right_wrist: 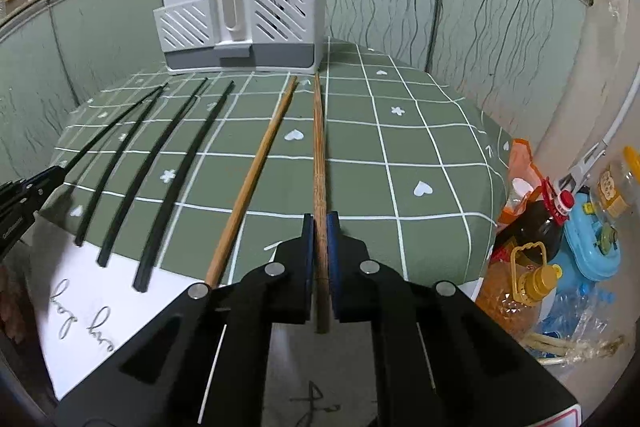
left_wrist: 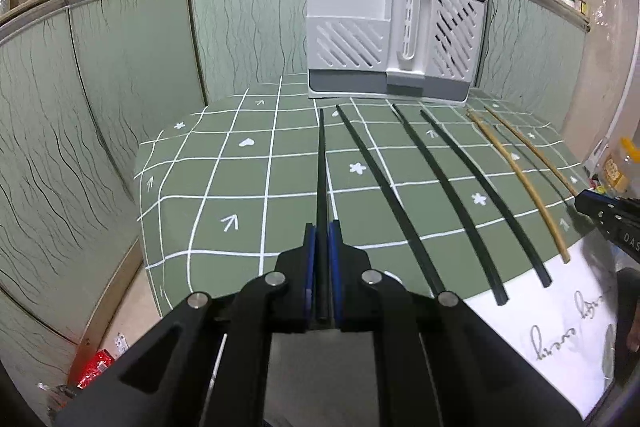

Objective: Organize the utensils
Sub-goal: 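Lift both held chopsticks and carry them over the white holder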

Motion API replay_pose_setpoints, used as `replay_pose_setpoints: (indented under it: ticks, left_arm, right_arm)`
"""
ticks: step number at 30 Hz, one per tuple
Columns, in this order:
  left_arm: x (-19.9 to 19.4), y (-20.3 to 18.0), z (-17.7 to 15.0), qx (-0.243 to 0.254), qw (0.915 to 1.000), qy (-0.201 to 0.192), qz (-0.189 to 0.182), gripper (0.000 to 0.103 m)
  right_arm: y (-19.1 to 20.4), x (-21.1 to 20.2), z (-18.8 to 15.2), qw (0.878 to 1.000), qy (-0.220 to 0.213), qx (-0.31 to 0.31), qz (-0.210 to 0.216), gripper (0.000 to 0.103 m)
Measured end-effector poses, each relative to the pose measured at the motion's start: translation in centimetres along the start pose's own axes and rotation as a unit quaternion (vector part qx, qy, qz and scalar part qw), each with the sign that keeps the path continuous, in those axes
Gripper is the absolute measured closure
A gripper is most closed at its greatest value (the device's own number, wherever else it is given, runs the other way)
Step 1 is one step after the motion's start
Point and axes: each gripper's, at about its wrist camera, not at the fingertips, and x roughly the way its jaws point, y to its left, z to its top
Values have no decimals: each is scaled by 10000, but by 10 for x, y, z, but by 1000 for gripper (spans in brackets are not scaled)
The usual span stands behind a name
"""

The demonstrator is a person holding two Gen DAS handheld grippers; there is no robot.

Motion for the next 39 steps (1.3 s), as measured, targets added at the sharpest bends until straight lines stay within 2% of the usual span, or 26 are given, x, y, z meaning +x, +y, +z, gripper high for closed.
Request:
replay_pose_setpoints:
  ticks: [12,19,39]
  left_arm:
    - [-36,10,23,37,9992,-279,-301,95]
    - [-52,15,36,116,9983,-399,-420,95]
    - [-89,36,93,43,9946,-863,-571,95]
  right_arm:
    - [-11,-31,12,9992,-128,-157,337,96]
    - [-21,-47,23,9987,-311,-209,338,97]
    - [-40,-85,77,9947,-841,-124,570,97]
